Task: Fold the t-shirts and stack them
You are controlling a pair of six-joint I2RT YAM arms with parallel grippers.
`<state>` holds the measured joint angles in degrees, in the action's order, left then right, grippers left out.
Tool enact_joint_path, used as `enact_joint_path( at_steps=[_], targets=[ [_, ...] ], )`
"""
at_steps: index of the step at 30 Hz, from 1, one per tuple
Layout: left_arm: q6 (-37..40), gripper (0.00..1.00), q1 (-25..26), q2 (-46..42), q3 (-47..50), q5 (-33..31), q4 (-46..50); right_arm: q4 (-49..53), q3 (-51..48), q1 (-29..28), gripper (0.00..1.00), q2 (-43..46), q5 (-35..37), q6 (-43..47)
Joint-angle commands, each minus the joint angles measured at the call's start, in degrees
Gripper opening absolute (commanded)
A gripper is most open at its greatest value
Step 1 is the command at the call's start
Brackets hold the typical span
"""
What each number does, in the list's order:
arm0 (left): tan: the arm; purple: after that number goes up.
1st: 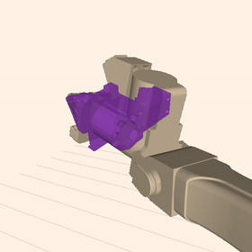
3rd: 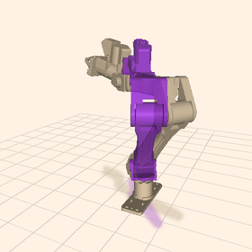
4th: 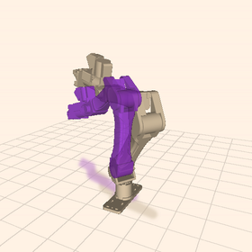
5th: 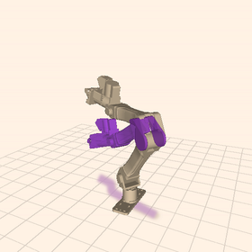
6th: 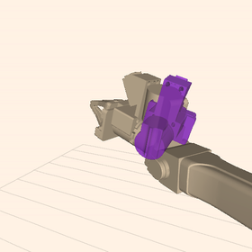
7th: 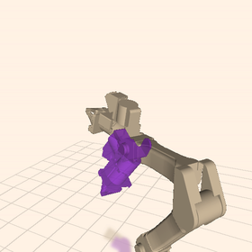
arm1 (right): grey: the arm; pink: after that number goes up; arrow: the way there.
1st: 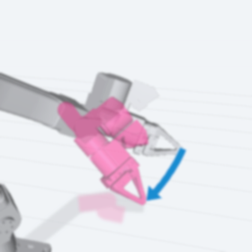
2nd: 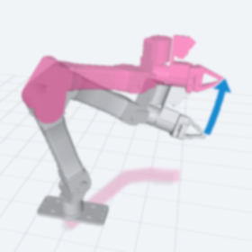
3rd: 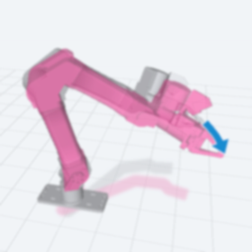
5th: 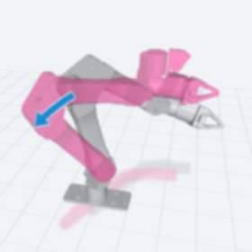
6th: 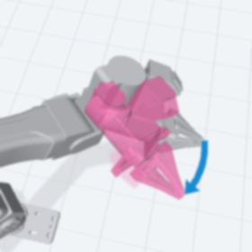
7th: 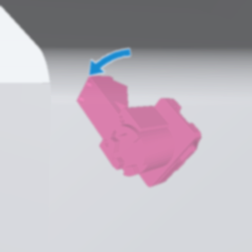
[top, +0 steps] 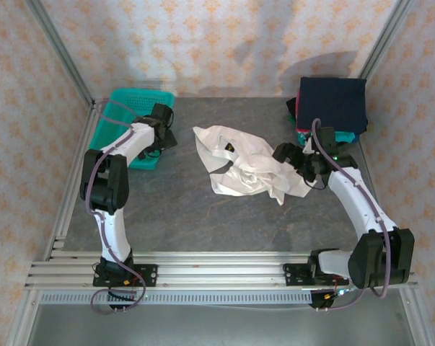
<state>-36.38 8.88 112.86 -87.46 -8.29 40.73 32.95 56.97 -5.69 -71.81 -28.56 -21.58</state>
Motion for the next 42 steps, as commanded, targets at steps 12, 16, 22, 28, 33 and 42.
enact_joint_path(
  at_steps=[12,16,22,28,33,42],
  targets=[
    [0.7,1.00,10.0,-7.9,-7.8,15.6,-3.9,2.5,8.6,-16.2,0.97,-10.2,3.1,14.7],
    [-0.5,0.93,13.0,-3.8,-8.2,21.5,-9.0,2.8,10.6,-19.5,0.91,-14.3,9.2,20.4],
    [-5.6,0.84,13.3,4.4,-8.9,24.8,-14.7,2.6,14.3,-21.3,0.85,-20.3,13.8,26.8],
    [-8.7,0.78,13.4,11.0,-13.0,25.6,-15.1,1.9,17.1,-21.5,0.79,-25.1,16.0,28.9],
    [-10.9,0.73,13.0,15.0,-16.0,23.9,-13.8,3.6,21.0,-21.5,0.68,-30.2,16.9,29.0],
    [-14.7,0.57,12.6,23.1,-23.7,25.1,-14.2,1.1,24.5,-21.5,0.27,-33.8,22.1,25.4]
  ],
)
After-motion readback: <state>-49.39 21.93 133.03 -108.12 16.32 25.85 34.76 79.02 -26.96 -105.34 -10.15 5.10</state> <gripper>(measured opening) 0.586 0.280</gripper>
